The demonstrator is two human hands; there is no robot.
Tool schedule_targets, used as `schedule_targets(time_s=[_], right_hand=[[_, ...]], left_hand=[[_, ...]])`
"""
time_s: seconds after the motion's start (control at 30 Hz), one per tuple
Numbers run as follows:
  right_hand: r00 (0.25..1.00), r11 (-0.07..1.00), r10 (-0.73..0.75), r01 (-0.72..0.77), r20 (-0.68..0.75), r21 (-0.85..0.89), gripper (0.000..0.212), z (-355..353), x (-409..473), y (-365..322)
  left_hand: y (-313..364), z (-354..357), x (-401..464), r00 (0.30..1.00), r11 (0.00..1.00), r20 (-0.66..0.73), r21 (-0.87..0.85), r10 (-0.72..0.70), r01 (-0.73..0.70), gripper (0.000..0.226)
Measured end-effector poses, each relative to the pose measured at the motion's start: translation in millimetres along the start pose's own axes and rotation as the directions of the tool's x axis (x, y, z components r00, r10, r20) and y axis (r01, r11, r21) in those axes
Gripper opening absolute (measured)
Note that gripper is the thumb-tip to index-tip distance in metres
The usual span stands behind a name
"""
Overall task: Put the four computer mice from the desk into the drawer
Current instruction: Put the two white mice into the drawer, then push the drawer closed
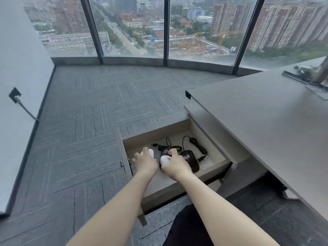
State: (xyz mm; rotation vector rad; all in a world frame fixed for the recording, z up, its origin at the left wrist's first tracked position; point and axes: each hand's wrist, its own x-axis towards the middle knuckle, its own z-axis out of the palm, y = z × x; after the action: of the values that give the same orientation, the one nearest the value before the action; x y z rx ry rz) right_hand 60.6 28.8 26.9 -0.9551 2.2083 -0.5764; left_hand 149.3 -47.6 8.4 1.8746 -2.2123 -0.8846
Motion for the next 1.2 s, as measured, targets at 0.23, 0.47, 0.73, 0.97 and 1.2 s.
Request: schedule_targets(time_s=[0.23, 0.47, 0.73, 0.97, 1.2], right_hand=[[0.987, 0.954, 0.15, -0.13, 0.054, -0.272, 0.063, 14, 35, 22], [0.986, 0.885, 0.165, -0.141, 0.015, -0.444, 0.069, 18, 41, 30], [0.963, 0.973, -0.167, 0.128, -0.209, -0.19, 0.031, 0, 3, 21], [0.877, 0.909, -0.412, 0.416, -0.249, -0.038, 0.022, 18, -74, 17], [0.904, 0.907, -0.42, 0.421, -0.082, 0.003, 0.051, 69, -126, 25]], left_hand=[[-12, 23, 29, 0.991, 0.99, 0.085, 0.104, -0.107, 0.098, 0.042], [-15, 24, 31, 0.982, 0.99, 0.151, 0.099, -0.116, 0.102, 0.063], [1, -12, 22, 0.996, 0.985, -0.035, -0.15, 0.087, -0.091, 0.047], [-31, -72, -1, 0.922, 0.861, -0.359, -0.414, 0.142, -0.294, 0.032], [-105, -58, -29, 0.989, 0.795, -0.118, -0.607, -0.086, -0.004, 0.044]])
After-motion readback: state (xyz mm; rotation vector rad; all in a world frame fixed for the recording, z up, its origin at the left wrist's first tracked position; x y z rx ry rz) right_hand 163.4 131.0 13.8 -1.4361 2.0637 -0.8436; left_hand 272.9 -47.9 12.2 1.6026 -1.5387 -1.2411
